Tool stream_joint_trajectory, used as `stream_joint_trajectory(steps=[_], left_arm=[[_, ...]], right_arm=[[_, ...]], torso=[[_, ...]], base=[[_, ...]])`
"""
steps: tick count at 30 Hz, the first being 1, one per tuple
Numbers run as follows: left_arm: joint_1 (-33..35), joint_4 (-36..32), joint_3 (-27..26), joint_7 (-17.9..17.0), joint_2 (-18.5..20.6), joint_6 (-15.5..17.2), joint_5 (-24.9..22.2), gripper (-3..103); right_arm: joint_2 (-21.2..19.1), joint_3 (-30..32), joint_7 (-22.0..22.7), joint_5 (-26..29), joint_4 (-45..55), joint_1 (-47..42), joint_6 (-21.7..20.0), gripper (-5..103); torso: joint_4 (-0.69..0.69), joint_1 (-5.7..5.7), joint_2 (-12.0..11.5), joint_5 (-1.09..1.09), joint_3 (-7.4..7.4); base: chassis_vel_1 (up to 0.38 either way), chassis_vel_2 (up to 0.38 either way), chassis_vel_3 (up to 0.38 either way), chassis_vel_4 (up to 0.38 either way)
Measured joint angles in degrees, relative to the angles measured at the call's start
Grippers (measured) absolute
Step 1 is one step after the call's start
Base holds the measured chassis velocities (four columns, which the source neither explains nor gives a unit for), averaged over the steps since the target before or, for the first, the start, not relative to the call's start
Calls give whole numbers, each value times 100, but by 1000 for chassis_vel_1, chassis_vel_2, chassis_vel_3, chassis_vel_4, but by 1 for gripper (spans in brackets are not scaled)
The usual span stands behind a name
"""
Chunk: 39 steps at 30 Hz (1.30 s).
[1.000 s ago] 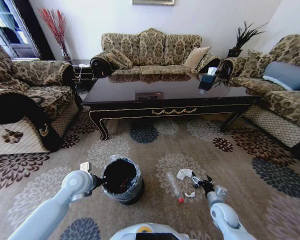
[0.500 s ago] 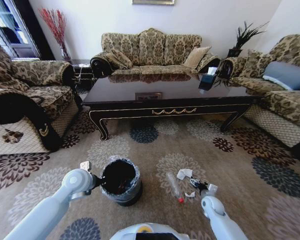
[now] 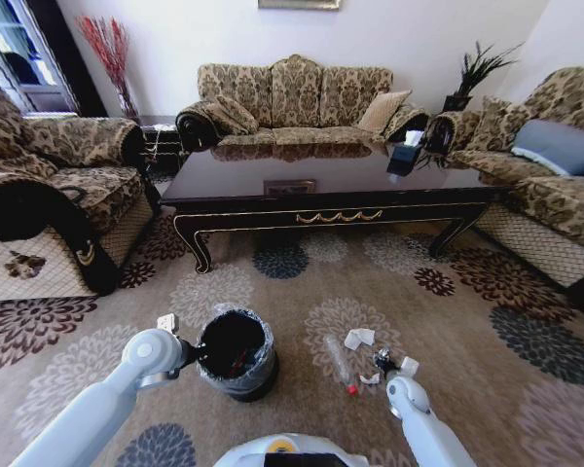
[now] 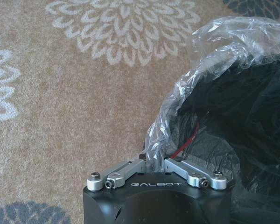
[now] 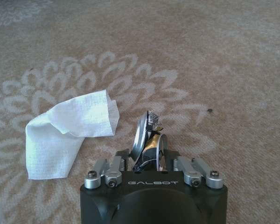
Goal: Move to the front of the table and pick up the trash from the floor, then place it into the trash bin.
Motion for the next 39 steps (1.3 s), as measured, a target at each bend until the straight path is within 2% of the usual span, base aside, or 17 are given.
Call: stream_joint_trajectory(steps=[5,17,23,27,29,32,34,35,37,38,39], left_arm=[[-1,-3,7,1,-8,0,0,0],[-76,27,103,5,-54,0,13,0],[-340,144,441,6,-111,0,35,0],[-737,312,887,6,-164,0,36,0],[-807,343,967,5,-179,0,37,0],[-1313,534,1459,-21,-270,1,34,0],[-1469,594,1592,-36,-292,0,30,0],[-1931,788,1978,-66,-356,0,4,0],[-2249,886,2218,-91,-420,1,-37,0],[-2249,886,2218,-91,-420,1,-37,0],[-2467,939,2401,-105,-483,1,-70,0]], right_arm=[[-8,-1,-12,-1,-17,14,0,27],[-84,88,6,26,272,-150,2,25],[-336,294,-72,140,1276,-741,91,25],[-544,493,104,509,2764,-1284,-120,25],[-564,511,137,557,2956,-1350,-155,25],[-642,522,223,645,4010,-1645,-245,25],[-663,497,226,645,4249,-1699,-255,25],[-772,361,42,436,4893,-1895,-218,25],[-875,269,-273,37,5130,-2043,-86,25],[-875,269,-273,37,5130,-2043,-86,25],[-957,190,-625,-498,5207,-2167,153,25]], torso=[[0,0,0,0,0],[1,0,0,1,0],[-1,0,0,0,0],[1,0,0,-2,-1],[1,0,0,-3,-1],[-1,0,0,0,0],[0,0,0,-1,0],[1,0,0,-1,0],[0,0,0,0,0],[0,0,0,0,0],[0,0,0,0,0]], base=[[0,0,0,0],[0,0,0,0],[0,0,0,0],[0,0,0,0],[0,0,0,0],[0,0,0,0],[0,0,0,0],[0,0,0,0],[0,0,0,0],[0,0,0,0],[0,0,0,0]])
